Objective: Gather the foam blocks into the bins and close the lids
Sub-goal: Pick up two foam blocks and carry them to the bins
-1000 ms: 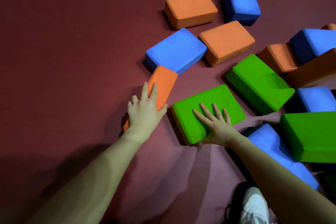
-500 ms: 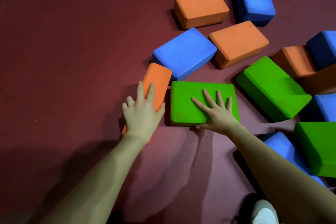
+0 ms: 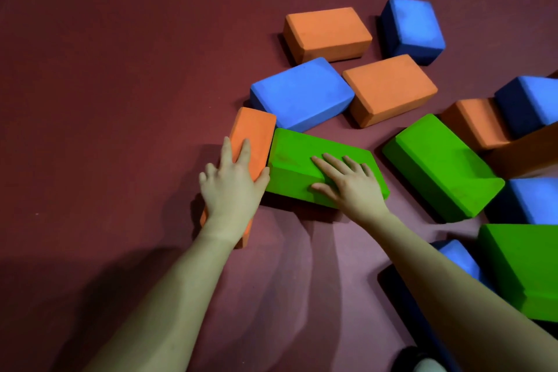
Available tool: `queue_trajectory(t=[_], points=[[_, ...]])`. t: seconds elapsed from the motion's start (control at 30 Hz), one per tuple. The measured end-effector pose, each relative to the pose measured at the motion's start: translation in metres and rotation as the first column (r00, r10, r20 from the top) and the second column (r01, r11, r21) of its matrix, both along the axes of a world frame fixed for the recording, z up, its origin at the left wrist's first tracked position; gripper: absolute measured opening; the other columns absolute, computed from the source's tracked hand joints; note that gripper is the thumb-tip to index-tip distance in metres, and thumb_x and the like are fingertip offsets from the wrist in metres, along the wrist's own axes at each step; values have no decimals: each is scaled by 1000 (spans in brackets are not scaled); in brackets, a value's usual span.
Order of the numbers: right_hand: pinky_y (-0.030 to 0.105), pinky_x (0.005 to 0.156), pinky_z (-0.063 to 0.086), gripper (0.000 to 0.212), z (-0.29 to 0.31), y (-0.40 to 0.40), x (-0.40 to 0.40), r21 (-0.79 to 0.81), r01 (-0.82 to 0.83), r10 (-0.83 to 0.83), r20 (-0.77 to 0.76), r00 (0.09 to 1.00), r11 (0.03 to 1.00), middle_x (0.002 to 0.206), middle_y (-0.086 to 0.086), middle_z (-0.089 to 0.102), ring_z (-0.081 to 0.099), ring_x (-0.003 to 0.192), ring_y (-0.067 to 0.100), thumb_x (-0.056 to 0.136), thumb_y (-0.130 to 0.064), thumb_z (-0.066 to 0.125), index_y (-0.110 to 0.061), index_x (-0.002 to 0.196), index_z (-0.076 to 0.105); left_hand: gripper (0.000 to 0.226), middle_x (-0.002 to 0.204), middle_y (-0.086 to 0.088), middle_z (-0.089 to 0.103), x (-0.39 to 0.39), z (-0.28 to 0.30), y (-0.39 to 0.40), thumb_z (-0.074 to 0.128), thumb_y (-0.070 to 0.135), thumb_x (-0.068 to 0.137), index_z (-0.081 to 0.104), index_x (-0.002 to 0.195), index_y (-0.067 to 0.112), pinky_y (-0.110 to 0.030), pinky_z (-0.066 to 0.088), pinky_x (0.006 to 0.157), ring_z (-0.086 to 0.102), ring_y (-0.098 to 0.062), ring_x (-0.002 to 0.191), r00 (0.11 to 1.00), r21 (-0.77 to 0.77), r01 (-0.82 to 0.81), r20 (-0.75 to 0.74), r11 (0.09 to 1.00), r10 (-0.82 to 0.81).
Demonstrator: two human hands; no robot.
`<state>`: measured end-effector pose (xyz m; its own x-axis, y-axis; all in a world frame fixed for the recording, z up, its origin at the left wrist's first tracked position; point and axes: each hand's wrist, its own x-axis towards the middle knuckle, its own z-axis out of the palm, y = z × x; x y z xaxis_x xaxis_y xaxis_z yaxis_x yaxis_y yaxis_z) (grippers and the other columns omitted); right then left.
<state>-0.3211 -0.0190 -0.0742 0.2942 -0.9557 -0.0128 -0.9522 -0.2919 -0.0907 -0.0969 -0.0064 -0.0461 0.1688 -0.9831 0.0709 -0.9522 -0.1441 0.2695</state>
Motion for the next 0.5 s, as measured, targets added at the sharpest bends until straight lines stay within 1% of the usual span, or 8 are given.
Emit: queue_trajectory(t=[0.07,0.1,0.17,0.2,0.3,0.33,0.43,0.5], points=[[52,82,52,58,2,-4,-3,-41,9,-8,13,1000,999,123,2,66,65,104,38,87,-61,35,-30,131,57,62,132,-16,57,-1,1,0,78,45,68,65,123,19,-39,49,66,62,-40,69,1000,-19,20,16,1000,-19],[51,83,52,54,1,-4,-5,-72,6,-6,7,1000,997,122,2,66,65,104,37,88,-58,37,-33,133,53,62,132,-17,57,-2,2,-1,79,45,68,65,123,19,-40,49,67,62,-40,69,1000,-12,28,2,1000,-28],[53,87,48,49,-4,-3,-10,-125,-15,11,-31,999,992,123,3,65,63,107,37,90,-51,37,-37,136,42,61,136,-16,54,-5,2,-2,76,45,72,63,126,20,-42,49,71,62,-42,74,998,29,24,-51,999,-22],[55,89,46,48,-8,-2,-12,-143,-33,26,-54,998,989,125,3,64,62,109,39,90,-49,37,-38,136,39,61,136,-16,54,-7,1,-2,76,46,73,63,126,21,-41,49,71,62,-42,74,998,39,17,-60,999,-15],[60,90,43,46,-20,-2,-14,-187,-56,36,-109,993,981,132,4,60,59,111,43,92,-47,36,-38,137,38,59,129,-17,59,-12,-3,0,79,47,68,67,120,21,-39,51,64,63,-39,64,999,13,5,-49,1000,-5],[61,90,42,46,-22,-4,-12,-206,-53,29,-117,993,977,133,5,59,59,112,43,92,-47,36,-38,137,38,59,130,-17,59,-12,-4,-1,78,47,69,67,121,21,-39,51,65,63,-40,66,999,4,1,-45,1000,-1],[59,89,43,44,-26,-9,-12,-274,-62,32,-112,993,960,130,9,61,60,109,42,92,-45,37,-37,135,39,60,143,-14,47,-13,0,1,70,48,79,57,133,24,-42,48,77,63,-43,86,996,28,-32,-81,999,34],[56,87,44,43,-26,-15,-10,-318,-61,36,-82,996,946,126,9,63,61,107,40,92,-45,39,-37,134,40,60,150,-10,38,-9,4,3,63,48,84,49,139,28,-42,44,86,59,-42,100,988,77,-98,-115,992,106]])
